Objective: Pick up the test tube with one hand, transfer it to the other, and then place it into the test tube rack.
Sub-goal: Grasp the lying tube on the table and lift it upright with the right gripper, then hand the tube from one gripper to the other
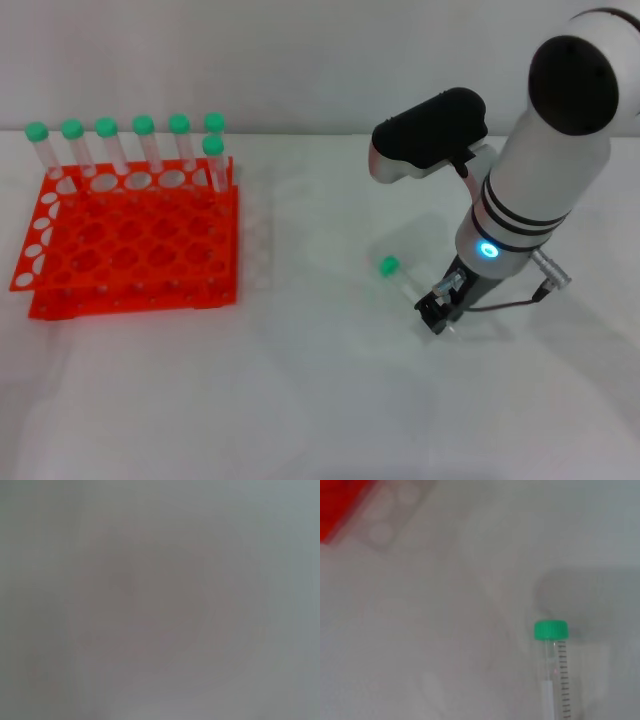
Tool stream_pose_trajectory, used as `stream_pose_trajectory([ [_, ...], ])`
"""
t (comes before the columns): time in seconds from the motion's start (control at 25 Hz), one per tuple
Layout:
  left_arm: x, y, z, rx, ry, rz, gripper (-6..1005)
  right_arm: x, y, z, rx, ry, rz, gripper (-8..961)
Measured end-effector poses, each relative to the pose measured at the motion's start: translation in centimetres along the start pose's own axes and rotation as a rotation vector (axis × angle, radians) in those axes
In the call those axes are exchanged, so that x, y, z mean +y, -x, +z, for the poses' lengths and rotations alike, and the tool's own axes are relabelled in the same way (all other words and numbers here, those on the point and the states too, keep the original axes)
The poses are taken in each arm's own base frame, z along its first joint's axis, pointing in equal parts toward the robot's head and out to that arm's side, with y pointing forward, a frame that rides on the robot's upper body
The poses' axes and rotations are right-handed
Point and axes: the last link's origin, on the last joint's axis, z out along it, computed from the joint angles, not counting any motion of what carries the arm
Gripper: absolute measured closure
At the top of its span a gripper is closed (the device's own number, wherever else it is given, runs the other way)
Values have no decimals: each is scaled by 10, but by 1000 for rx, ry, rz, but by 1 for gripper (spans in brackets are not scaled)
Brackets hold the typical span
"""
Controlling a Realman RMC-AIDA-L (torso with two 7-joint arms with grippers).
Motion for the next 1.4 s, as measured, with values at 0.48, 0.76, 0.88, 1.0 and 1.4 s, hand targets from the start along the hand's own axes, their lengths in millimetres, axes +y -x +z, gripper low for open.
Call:
stream_pose_trajectory([
  [0.48,8,0,5,3,47,-12,219,-46,-27,-56,-651,88,13,767],
  [0.76,26,7,14,-12,112,-69,225,-78,-76,-53,-1036,142,127,767],
  [0.88,43,12,20,-45,209,-72,228,-85,-91,-36,-1129,241,184,767],
  [1.0,66,18,33,-77,329,-66,230,-91,-108,-20,-1190,305,210,767],
  [1.4,162,50,62,-258,782,-11,239,-83,-155,32,-1332,153,-17,768],
])
